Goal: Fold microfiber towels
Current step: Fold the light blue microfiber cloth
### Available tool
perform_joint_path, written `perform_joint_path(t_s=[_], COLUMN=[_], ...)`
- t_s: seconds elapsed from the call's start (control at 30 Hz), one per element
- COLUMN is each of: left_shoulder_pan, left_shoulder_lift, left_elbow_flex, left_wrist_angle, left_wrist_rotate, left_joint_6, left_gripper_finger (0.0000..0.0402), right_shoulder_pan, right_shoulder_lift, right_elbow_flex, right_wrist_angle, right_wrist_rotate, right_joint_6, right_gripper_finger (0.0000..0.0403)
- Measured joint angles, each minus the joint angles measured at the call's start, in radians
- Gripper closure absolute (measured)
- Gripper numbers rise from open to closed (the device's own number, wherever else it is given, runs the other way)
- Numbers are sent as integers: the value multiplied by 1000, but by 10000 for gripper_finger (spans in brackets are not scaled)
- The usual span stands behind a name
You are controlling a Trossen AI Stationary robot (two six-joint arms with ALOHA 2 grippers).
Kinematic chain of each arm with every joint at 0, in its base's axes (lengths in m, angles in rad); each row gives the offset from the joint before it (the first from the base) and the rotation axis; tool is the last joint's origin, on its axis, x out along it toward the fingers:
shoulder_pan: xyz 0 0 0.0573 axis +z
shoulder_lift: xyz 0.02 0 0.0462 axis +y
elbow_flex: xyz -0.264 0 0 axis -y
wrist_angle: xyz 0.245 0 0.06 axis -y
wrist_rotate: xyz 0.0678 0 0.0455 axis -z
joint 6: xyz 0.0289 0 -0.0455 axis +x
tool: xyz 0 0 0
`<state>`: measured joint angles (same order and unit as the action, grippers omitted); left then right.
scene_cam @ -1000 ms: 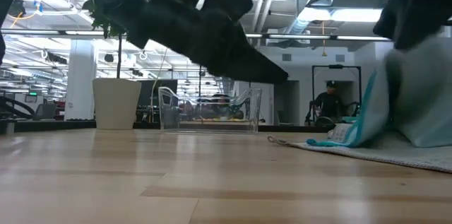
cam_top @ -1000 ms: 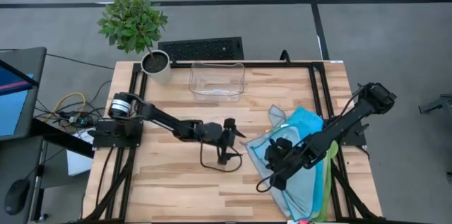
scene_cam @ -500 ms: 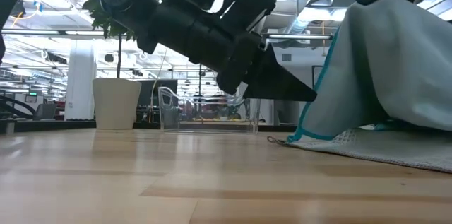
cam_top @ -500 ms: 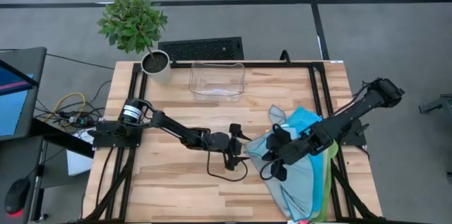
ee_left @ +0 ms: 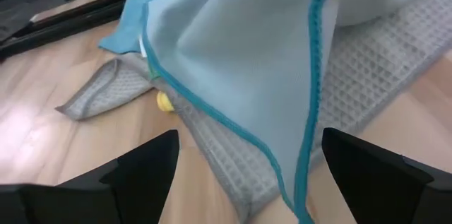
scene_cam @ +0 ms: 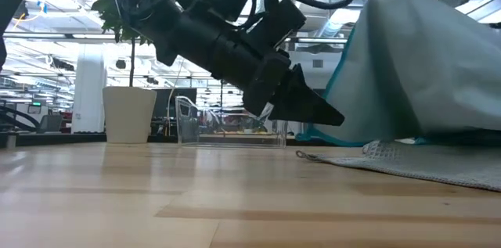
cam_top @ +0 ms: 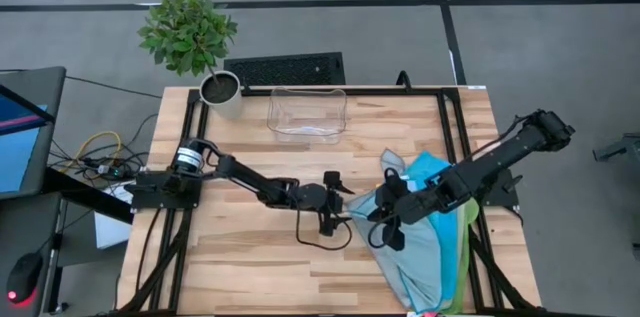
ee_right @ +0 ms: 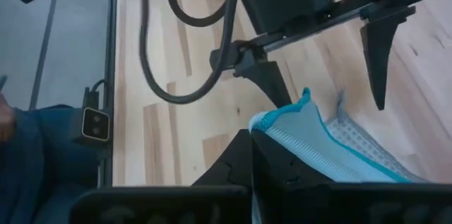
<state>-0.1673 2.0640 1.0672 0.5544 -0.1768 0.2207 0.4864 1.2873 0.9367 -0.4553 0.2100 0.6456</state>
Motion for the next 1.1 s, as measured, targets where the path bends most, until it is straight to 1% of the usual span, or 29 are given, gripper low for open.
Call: perform_joint_path(t_s=[0.13,0.3,0.47,0.63,0.67,0.73,0.87,0.97,1.1], left_shoulder_pan=[7,9,10,4,2,-7,-32,-46,-61], left_shoulder_lift=[0,0,0,-4,-12,-30,-80,-118,-142], left_elbow_flex=[0,0,0,0,-1,-1,-1,-1,-1], left_wrist_angle=[-56,-74,-74,-126,-157,-208,-380,-481,-576], left_wrist_rotate=[-4,-30,-51,-140,-161,-201,-284,-340,-361], left_joint_6=[-29,-57,-58,-95,-99,-108,-122,-147,-173], left_gripper_finger=[106,183,270,374,387,393,398,399,401], right_shoulder_pan=[-11,-14,-16,-18,-18,-18,-18,-18,2], right_shoulder_lift=[0,0,0,0,1,6,9,15,17], right_elbow_flex=[0,0,0,0,0,0,1,1,1], right_wrist_angle=[0,0,0,0,-2,-4,-42,-117,-266], right_wrist_rotate=[-2,-2,-2,-2,-1,2,21,57,63], right_joint_6=[-2,-3,-3,-2,-2,-2,4,40,144], right_gripper_finger=[379,372,377,371,368,359,340,321,285])
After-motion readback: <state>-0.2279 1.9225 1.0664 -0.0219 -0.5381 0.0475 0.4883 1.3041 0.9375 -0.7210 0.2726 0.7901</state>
